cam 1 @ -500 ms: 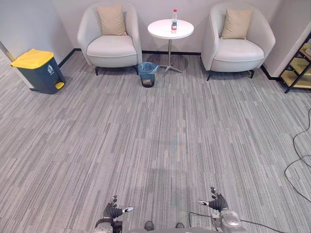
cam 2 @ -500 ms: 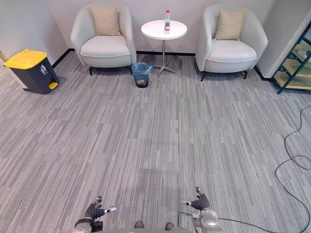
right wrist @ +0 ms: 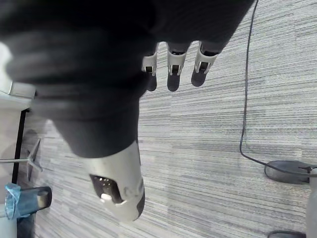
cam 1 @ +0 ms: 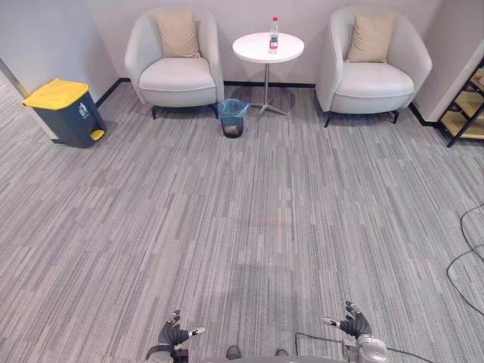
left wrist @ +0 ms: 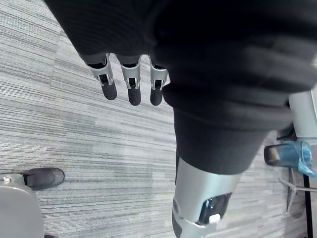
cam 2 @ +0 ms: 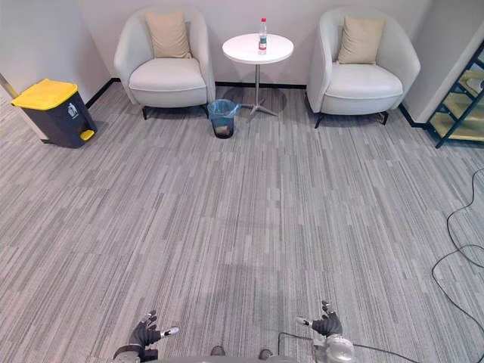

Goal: Gather rubbish on tea table into small bin, then transfer packed bag to large trash can.

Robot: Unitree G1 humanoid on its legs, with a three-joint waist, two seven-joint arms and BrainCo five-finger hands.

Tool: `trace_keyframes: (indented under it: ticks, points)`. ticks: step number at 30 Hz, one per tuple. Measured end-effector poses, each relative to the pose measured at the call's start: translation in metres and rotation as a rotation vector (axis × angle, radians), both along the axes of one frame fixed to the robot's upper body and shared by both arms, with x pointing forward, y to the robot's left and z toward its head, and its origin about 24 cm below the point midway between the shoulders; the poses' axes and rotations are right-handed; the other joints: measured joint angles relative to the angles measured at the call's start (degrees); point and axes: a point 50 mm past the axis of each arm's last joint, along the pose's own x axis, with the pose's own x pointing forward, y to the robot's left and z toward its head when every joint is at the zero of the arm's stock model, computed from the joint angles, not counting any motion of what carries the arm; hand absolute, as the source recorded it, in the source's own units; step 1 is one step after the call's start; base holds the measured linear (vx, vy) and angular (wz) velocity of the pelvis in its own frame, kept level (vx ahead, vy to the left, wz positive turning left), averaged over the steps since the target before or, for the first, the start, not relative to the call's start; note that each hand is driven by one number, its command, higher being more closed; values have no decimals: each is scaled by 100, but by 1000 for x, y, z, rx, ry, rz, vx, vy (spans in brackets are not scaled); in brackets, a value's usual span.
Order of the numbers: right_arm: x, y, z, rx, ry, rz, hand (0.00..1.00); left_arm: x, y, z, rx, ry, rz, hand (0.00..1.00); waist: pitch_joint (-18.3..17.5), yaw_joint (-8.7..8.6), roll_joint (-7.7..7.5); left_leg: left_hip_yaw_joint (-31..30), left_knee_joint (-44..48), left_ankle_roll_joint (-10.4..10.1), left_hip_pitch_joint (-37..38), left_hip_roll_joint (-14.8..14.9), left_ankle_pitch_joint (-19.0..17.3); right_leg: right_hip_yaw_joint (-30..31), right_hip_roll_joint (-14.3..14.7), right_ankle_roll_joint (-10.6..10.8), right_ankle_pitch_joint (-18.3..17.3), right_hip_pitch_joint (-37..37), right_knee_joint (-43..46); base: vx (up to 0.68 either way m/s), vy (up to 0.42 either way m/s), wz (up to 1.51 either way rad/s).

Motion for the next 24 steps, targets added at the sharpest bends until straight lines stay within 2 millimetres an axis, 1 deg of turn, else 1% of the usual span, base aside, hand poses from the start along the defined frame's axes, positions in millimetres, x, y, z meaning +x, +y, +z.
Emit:
trace_keyframes:
  ticks: [8,15,18,20,21,24]
  points:
    - [-6,0,-3,5,24,-15,0,0,-4,-1,-2,8,-32,0,-14,3,-18,15,-17,0,2,-2,-1,11,1,-1,1,-1,-58,0,0,0]
    - [-4,-3,-2,9,14,-38,0,1,-6,-1,3,8,-57,0,-15,23,-14,168,-20,-6,1,36,-41,152,42,-4,3,-29,-72,-4,-2,-10]
    - [-1,-3,-1,9,6,-38,0,1,-6,-1,4,5,-58,0,-15,80,-13,417,291,23,-160,73,-308,387,62,9,-5,-176,-46,-11,-8,-41]
    - [-1,-3,-1,8,7,-38,0,5,-7,1,4,-11,-60,0,-7,160,4,578,716,59,-360,117,-583,545,71,24,-16,-258,-11,35,11,-38]
    - [-1,-3,-1,8,6,-38,0,6,-7,2,4,-16,-60,0,-6,160,11,604,828,55,-427,129,-656,576,73,35,-26,-289,10,71,29,-37]
    - [2,-7,1,-4,-2,-35,0,11,-7,4,4,-37,-64,0,15,159,83,713,1268,135,-643,168,-975,716,69,140,-140,-415,165,72,36,-23]
